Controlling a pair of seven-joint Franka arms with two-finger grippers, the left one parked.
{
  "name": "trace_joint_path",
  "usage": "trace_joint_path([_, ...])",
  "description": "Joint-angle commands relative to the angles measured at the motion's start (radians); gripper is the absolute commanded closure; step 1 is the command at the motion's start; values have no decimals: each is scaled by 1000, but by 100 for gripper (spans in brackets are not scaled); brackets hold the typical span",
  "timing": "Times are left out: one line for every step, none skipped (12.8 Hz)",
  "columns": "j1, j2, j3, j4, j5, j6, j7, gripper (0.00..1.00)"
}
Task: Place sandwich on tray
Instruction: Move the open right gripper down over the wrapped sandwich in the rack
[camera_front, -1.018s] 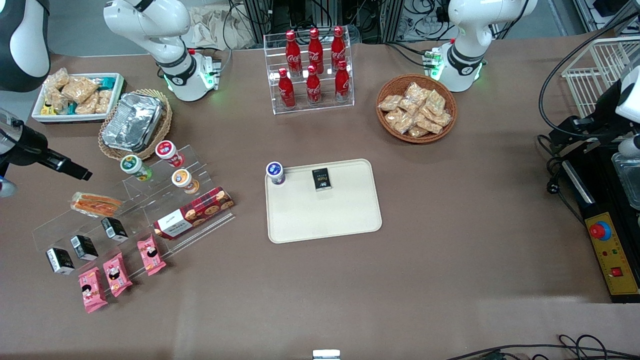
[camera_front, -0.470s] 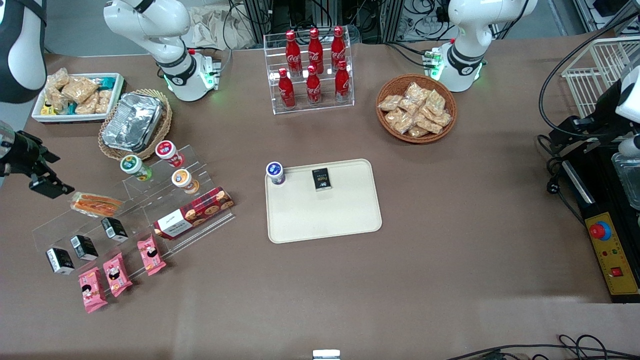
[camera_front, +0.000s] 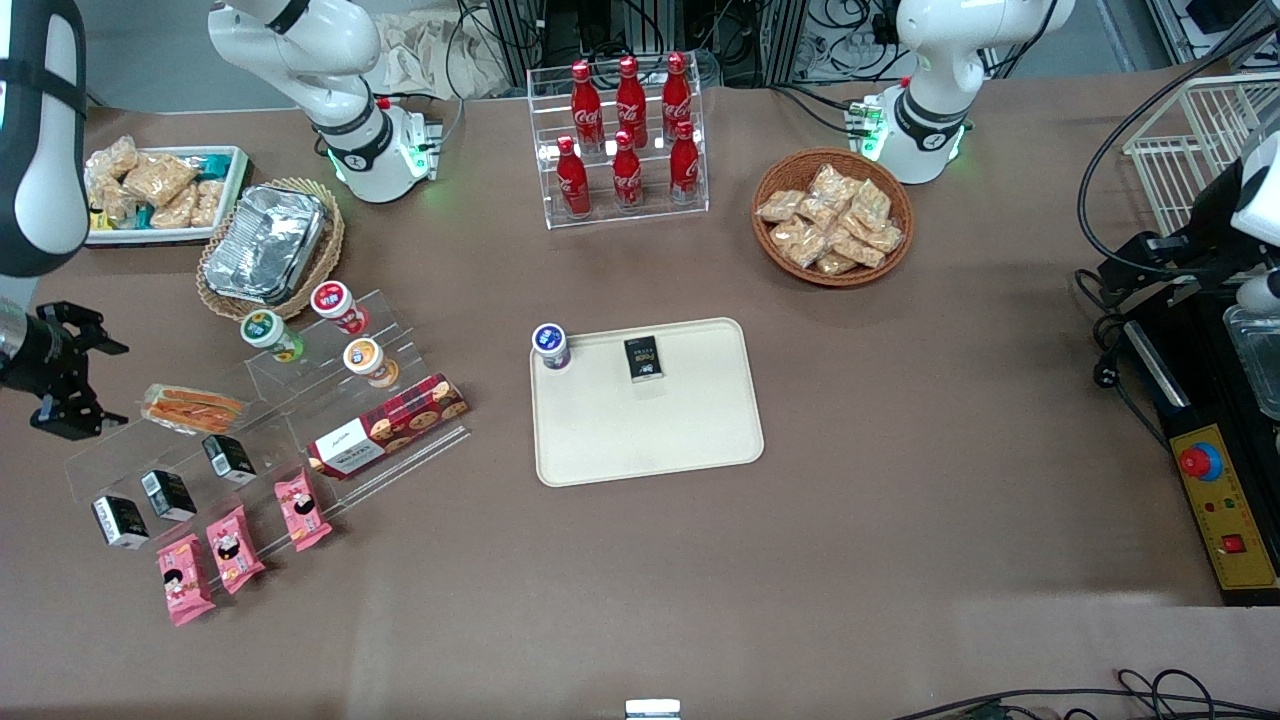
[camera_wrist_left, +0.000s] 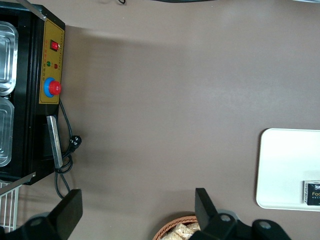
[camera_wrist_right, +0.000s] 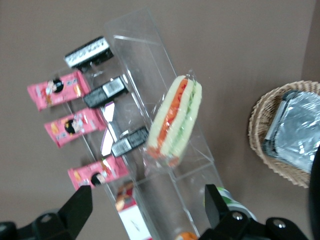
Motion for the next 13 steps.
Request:
trace_joint_path([-19, 61, -7, 30, -8, 69, 177, 0])
trace_joint_path([-40, 80, -6, 27, -8, 100, 214, 0])
trace_joint_path([-44, 101, -6, 22, -8, 118, 221, 0])
trace_joint_path([-47, 123, -7, 22, -6, 120, 227, 0])
trace_joint_path([-60, 136, -6, 19, -5, 122, 242, 0])
trace_joint_path([-65, 144, -6, 14, 10, 120, 265, 0])
trace_joint_path([-79, 155, -6, -1, 27, 120, 287, 0])
trace_joint_path([-82, 156, -6, -15, 35, 120, 288, 0])
trace_joint_path([-84, 163, -6, -22, 40, 120, 290, 0])
trace_joint_path([-82, 164, -6, -35, 41, 120, 297, 1])
trace_joint_path([-82, 164, -6, -48, 40, 120, 314, 1])
trace_joint_path([-82, 164, -6, -59, 41, 123, 323, 1])
trace_joint_path([-82, 167, -6, -62, 47, 128, 327, 2])
